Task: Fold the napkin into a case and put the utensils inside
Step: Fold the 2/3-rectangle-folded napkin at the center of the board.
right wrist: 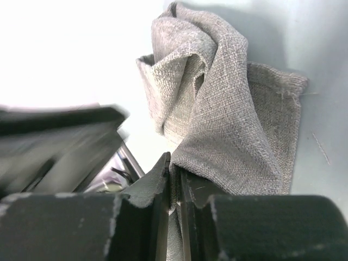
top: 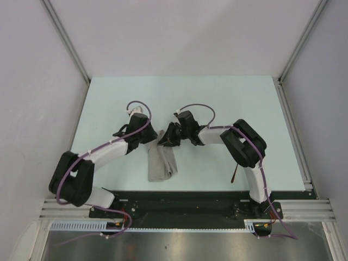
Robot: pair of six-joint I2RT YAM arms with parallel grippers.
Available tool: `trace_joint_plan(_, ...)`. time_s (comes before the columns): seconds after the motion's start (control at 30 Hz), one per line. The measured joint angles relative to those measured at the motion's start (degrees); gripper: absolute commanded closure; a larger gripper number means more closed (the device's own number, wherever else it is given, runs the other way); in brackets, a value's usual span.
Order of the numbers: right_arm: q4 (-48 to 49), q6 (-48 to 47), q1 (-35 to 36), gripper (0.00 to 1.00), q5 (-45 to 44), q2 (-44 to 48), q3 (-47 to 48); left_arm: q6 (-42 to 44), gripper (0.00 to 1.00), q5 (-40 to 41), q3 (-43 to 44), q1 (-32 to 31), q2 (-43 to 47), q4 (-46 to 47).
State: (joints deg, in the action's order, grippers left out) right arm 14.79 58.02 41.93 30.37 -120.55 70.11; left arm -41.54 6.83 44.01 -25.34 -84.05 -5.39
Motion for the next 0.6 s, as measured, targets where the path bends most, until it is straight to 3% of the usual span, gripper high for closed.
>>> trace_joint_plan(0.13, 0.22, 3.52, 0.26, 0.83, -1.84, -0.04, -0.04, -0.28, 0.48, -0.94, -2.84, 0.04, 8.79, -0.42)
trace_joint_plan(0.23, 0.15, 5.53, 0.61, 0.81, -3.10, -0.09, -0.04, -0.35, 0.45, -3.28, -4.74, 0.07, 13.22, -0.90)
trace_joint_plan(0.37, 0.39, 7.89, 0.94, 0.81, -4.09, -0.24, -0.04, 0.13, 0.44, -8.61, -7.74, -0.66, 14.84, -1.70)
trace_joint_plan(0.6, 2.71, 10.73, 1.36, 0.80, -4.72, -0.44, -0.48, 1.66, 0.46, -10.60, -9.92, -2.97, 14.25, -4.13)
